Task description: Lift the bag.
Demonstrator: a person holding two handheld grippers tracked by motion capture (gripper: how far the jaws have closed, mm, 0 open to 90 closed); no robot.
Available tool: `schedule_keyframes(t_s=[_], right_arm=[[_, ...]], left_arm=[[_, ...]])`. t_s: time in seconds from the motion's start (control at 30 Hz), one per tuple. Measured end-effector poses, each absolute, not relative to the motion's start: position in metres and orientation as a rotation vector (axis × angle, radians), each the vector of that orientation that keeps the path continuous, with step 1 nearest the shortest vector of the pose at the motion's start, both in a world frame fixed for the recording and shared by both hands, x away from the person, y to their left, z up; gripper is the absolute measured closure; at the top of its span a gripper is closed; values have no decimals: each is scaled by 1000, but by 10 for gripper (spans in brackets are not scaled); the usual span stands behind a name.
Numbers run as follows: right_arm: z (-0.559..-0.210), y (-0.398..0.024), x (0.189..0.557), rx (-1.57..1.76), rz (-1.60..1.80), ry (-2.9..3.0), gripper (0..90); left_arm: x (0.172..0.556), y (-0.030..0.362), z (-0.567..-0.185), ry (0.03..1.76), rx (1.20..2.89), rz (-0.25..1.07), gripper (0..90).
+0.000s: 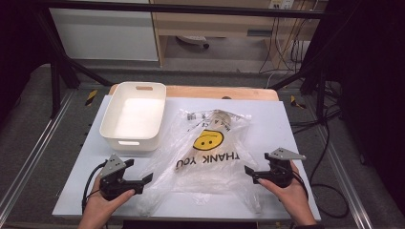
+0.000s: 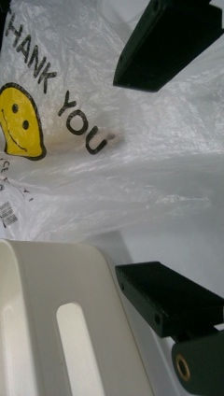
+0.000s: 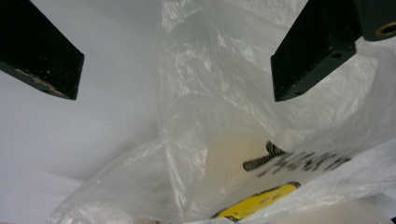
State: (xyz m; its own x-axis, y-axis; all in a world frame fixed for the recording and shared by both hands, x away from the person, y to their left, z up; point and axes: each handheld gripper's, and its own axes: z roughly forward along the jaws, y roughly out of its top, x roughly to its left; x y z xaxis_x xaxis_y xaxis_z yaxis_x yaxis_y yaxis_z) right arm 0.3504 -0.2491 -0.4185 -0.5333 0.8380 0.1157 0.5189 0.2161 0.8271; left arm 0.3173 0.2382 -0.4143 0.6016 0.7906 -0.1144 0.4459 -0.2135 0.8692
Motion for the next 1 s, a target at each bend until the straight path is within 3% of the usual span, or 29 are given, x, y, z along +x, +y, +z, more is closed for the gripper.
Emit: schedule_keyframes(t_s=[0.3, 1.0], right_arm=[[-400, -243, 355, 1204, 1353, 1984, 32], [-393, -246, 365, 1243, 1350, 1895, 49]], left_arm=[[317, 247, -407, 1027, 1755, 457, 77], [323, 280, -399, 1106, 1668, 534, 76]])
